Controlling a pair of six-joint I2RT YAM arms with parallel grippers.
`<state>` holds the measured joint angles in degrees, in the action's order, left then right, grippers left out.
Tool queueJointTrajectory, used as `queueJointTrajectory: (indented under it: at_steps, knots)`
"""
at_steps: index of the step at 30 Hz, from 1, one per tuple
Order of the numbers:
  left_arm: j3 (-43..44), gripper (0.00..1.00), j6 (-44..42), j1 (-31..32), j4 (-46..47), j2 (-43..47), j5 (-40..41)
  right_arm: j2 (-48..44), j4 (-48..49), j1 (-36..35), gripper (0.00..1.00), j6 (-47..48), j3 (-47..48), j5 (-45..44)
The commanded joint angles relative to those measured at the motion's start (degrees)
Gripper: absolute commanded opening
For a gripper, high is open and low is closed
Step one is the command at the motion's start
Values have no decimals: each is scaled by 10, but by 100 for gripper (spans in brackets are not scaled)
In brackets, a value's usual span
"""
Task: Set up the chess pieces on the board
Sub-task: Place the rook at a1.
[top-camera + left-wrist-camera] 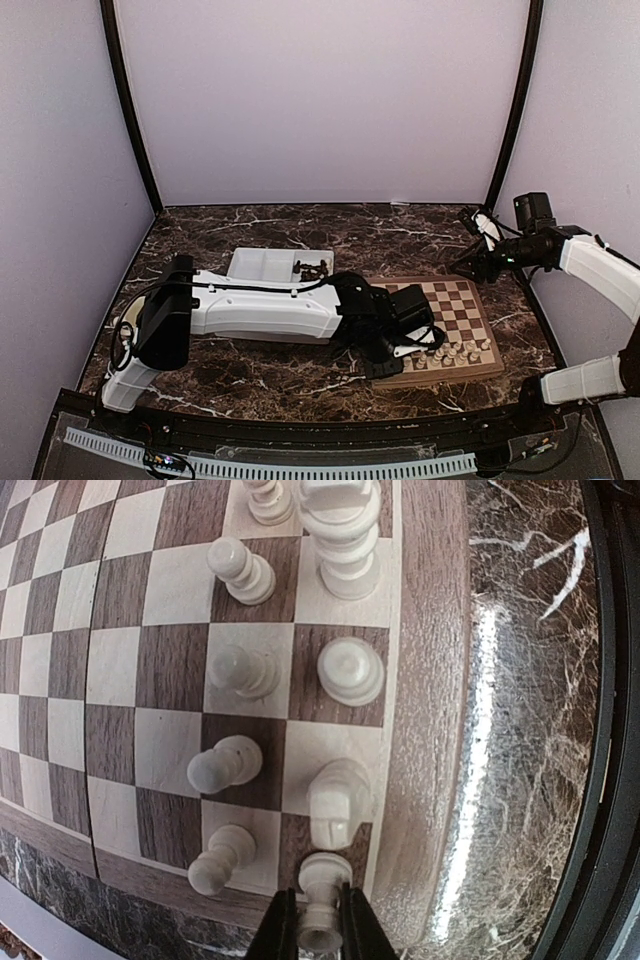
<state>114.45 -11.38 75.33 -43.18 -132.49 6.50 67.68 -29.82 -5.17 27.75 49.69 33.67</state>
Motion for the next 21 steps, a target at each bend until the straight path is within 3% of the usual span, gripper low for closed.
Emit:
queueJointTrajectory:
  at_steps: [1,11,21]
  knots:
    - [15,12,-6,1,-6,-4,-1,3,7,2,49,3,-6,12]
    - [17,26,-1,1,-8,-4,2,7,8,2,50,2,-7,13]
    - [41,31,8,1,-36,3,1,7,3,2,50,3,-5,15]
